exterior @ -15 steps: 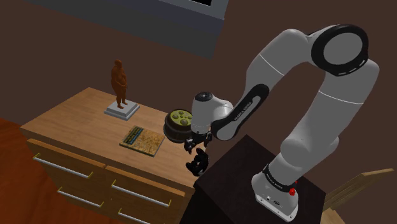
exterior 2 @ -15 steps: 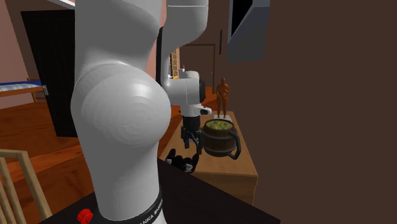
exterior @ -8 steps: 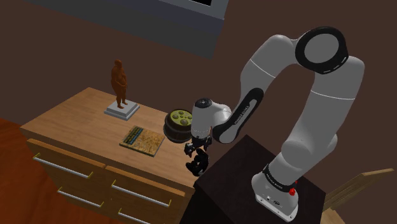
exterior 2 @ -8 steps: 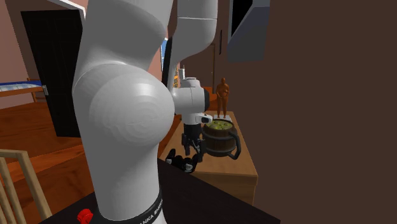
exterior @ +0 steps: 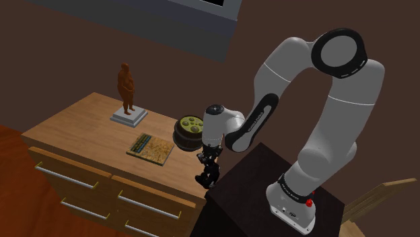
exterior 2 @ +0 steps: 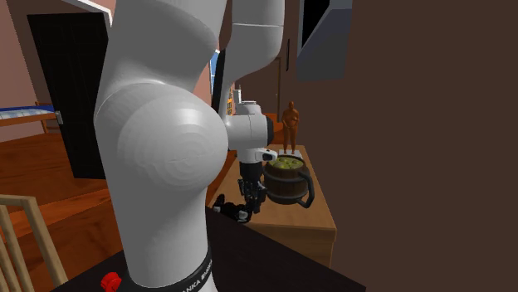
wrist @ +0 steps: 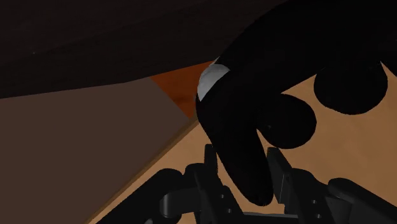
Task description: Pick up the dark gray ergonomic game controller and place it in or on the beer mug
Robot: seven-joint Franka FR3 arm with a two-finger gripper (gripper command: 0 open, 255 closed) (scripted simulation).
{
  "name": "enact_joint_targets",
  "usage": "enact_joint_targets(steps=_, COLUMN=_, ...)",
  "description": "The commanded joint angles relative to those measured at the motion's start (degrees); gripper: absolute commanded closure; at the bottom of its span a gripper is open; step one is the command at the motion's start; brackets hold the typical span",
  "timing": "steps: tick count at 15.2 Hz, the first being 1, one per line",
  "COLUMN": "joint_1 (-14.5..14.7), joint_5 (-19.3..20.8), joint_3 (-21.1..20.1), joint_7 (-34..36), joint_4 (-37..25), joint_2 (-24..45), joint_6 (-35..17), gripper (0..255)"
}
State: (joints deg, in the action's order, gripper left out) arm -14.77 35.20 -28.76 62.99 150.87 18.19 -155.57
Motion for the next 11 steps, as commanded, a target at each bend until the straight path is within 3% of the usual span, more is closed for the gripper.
enact_joint_targets(steps=1, joint_1=0.0, joint_5=0.0, joint_3=-0.1, joint_7=0.0, joint_4=0.0, joint_2=0.0, joint_6=0.0, gripper=255)
enact_joint_targets(steps=8, joint_1=0.1, joint_5=0.0, joint_3=0.0, joint_7=0.0, joint_4=0.0, joint_2=0.0, joint_6=0.0, gripper=255)
enact_joint_targets(steps=11, joint_1=-2.3, joint_5=-4.6, joint_3=-3.3, joint_7=-3.4, joint_4=1.1, joint_2=-3.2, joint_6=1.5, gripper=255)
